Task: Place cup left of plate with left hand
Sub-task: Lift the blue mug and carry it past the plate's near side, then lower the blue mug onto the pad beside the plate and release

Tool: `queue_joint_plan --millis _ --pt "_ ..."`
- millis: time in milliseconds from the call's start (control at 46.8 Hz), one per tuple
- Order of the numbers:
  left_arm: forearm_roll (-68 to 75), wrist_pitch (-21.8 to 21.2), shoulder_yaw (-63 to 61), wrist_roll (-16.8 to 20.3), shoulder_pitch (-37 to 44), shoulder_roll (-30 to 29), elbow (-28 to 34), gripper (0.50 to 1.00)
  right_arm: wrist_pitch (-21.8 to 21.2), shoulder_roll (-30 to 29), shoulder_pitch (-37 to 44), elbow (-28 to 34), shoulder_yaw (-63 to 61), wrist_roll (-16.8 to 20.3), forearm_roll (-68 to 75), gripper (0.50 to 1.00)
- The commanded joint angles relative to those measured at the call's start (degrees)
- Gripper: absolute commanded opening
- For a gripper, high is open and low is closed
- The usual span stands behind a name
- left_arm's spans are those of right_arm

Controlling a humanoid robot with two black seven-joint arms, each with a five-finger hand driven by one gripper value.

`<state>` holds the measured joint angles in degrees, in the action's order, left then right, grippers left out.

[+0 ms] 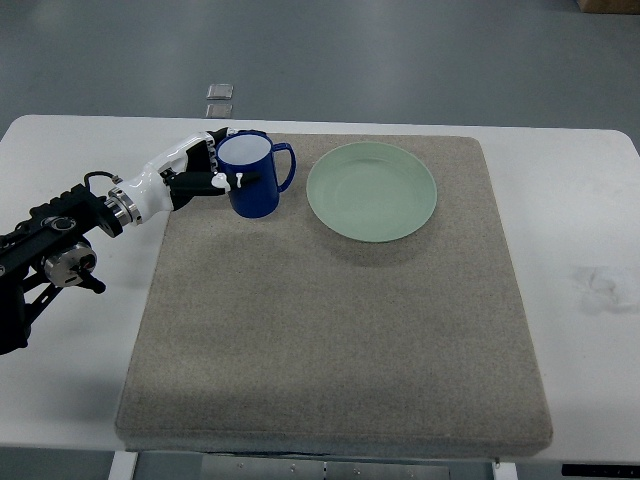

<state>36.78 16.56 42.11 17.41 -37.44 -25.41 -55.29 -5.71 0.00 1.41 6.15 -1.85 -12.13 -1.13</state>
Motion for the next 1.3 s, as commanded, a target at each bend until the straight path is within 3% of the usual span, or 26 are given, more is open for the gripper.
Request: queue_joint_plan --millis 0,150,299,684,1283 --pt "-2.1 -3.8 0.1 -0.1 0.0 0.1 0.1 0.626 0.0 0.0 0.0 0.0 0.0 0.0 0.0 0.932" --pt "-6.0 -9.6 0.1 -0.2 -0.6 0.2 0.1 0.628 0.0 0.0 0.0 0.0 0.0 0.0 0.0 0.932" --pt "-6.5 -12.1 0.1 -0.4 -0.6 0.4 0.5 0.628 0.0 0.0 0.0 0.0 0.0 0.0 0.0 0.932" --pt "-6.2 -12.0 0.1 0.0 -1.1 1.7 6.1 0.641 0.0 0.0 0.0 0.0 0.0 0.0 0.0 0.932" --pt "-5.9 -11.9 0.0 1.7 -1.6 3.3 6.2 0.679 0.0 0.0 0.0 0.0 0.0 0.0 0.0 0.932"
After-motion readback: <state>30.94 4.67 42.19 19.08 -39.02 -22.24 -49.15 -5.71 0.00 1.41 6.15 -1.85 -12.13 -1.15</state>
